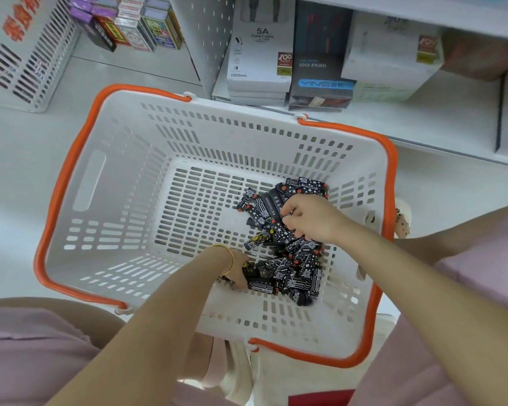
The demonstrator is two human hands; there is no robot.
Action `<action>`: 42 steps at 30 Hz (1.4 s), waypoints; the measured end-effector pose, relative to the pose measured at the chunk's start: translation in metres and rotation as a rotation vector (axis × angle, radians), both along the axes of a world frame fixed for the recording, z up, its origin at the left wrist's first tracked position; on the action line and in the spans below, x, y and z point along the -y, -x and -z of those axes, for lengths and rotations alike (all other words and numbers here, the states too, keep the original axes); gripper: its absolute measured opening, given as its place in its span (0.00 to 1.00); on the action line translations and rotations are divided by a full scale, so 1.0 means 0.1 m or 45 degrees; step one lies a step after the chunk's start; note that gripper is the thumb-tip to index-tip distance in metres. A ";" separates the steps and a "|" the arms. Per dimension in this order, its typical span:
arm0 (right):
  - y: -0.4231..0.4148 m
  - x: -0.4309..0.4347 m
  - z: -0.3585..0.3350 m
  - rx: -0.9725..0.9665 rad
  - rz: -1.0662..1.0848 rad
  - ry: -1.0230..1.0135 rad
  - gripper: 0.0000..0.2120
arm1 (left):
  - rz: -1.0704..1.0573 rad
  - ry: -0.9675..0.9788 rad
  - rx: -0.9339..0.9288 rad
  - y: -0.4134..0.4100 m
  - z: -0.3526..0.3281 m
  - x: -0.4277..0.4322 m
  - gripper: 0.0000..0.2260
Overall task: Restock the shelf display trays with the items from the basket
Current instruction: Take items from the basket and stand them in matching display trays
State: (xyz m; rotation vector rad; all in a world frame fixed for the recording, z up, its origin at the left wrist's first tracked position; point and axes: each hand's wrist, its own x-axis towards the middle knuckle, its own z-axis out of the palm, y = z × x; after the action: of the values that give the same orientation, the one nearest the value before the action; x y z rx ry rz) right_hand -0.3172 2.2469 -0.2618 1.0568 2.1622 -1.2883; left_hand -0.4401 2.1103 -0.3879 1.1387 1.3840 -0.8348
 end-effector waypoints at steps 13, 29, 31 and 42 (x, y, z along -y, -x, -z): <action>-0.03 -0.05 -0.08 -0.059 -0.002 -0.031 0.11 | -0.620 -0.058 0.071 0.24 -0.30 0.07 0.30; -0.15 -0.41 -1.20 -0.703 0.663 0.290 0.15 | -2.024 -0.340 1.165 0.13 -2.15 -0.85 0.11; -0.16 -0.44 -1.40 -0.766 0.498 0.292 0.13 | -1.968 -0.301 1.246 0.07 -2.42 -0.83 0.13; -0.14 -0.53 -1.84 -0.774 0.300 0.279 0.05 | -2.042 -0.427 1.275 -0.12 -2.87 -0.75 0.18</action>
State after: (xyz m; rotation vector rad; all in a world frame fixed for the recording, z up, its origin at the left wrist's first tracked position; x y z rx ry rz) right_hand -0.3033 2.3000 -0.0773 0.9317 2.2661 -2.1270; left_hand -0.4278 2.1850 -0.1009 0.2310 1.0535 1.0173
